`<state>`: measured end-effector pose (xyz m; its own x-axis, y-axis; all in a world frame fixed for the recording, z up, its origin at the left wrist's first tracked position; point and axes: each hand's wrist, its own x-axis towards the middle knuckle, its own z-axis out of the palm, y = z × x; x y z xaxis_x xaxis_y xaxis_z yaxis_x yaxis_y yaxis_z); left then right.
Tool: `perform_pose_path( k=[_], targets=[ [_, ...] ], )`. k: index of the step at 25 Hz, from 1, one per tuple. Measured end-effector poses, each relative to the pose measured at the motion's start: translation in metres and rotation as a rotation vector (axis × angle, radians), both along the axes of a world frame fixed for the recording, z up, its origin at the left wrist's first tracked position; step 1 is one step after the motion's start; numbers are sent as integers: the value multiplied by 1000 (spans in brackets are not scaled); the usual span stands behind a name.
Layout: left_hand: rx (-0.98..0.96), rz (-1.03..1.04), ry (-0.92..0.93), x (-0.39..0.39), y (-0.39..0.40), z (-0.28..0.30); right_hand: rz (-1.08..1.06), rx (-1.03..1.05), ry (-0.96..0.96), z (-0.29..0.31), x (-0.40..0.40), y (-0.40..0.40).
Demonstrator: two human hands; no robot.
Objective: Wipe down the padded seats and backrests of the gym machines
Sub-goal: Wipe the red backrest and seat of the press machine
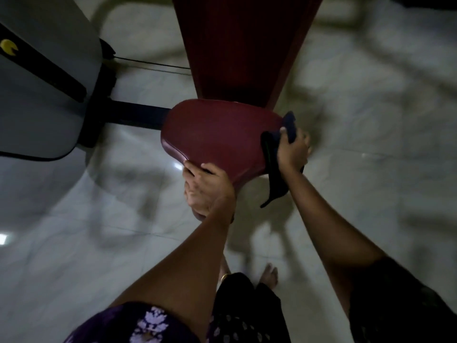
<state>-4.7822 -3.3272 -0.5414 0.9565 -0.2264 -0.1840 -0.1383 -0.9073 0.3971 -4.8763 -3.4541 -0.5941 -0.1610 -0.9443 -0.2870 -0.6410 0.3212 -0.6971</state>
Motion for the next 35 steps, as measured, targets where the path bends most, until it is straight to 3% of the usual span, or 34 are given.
perform_pose_path(
  k=[2,5,7,9,12,13,17,21,24,29,35],
  targets=[
    [-3,1,6,1,2,-1,-99,23,-43,-1,4,5],
    [20,16,23,3,1,-5,-86,-178,41,0,30,69],
    [12,-25,94,3,2,2,-96,-208,-6,0,41,97],
    [42,-246,143,6,15,8,-113,-167,-113,-1,39,91],
    [145,-796,84,44,32,11,-181,-144,-198,-1,41,87],
    [131,-863,111,61,27,10,-208,-163,-229,3,47,93],
    [63,-809,382,89,-13,5,-189,-182,-504,23,68,157],
    [50,-805,262,75,-9,-1,-142,-175,-533,30,76,206],
    [31,-786,251,76,-9,-5,-126,-174,-510,28,70,167],
    [38,-775,251,71,-11,-4,-577,-134,-493,9,59,87],
    [23,-773,254,74,-10,-5,-350,-25,-677,18,69,163]
  ],
)
